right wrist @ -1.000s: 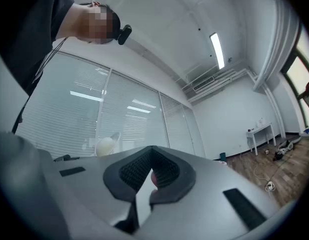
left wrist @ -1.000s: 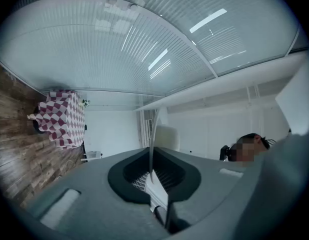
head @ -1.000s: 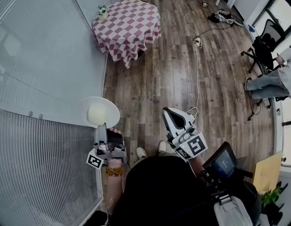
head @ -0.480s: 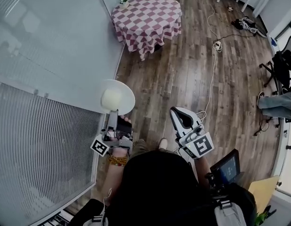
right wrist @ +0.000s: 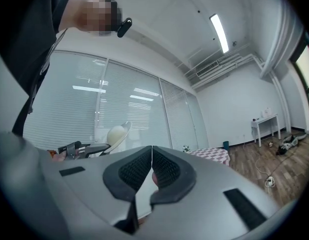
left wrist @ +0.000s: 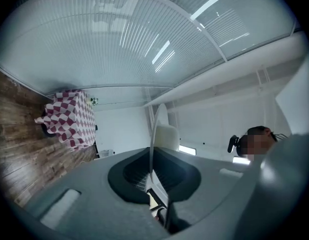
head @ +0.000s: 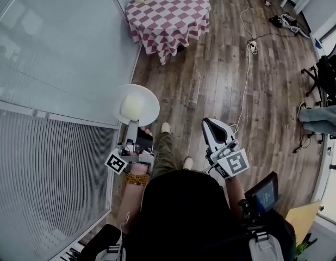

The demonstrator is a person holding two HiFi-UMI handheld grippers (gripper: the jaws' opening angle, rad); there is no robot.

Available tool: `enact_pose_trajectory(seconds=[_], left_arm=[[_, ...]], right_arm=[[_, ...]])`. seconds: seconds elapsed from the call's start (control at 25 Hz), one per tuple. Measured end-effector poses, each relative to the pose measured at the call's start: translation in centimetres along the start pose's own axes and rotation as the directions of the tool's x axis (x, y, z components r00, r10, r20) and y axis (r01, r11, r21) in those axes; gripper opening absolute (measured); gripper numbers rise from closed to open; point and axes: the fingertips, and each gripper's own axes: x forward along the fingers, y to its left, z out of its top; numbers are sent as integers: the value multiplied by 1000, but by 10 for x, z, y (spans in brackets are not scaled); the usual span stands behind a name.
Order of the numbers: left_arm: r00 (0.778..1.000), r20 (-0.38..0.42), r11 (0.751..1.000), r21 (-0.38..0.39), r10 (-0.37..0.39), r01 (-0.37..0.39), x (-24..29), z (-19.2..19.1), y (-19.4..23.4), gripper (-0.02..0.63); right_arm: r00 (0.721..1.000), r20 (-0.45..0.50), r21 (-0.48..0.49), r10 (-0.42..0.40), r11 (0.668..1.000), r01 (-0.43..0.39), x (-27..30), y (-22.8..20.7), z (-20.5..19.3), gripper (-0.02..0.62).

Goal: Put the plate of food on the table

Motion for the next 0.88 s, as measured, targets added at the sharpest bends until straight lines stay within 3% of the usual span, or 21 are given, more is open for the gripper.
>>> enact_pose_trajectory(seconds=[0.36,0.64,0.88], left_arm=[[1000,-22,999,-50,-1,0,70,42,62,14],[1000,-11,995,-94,-16,15,100,88,88,14],[1000,-7,993,-113,-15,14,120,141,119,14]], right_arm=[[999,-35,-15,-31,999,31,94,-34,5,11],[999,-35,-35,26,999,-28,185,-28,13,11],[998,-54,-47,28,998,-31,256,-22,15,11]])
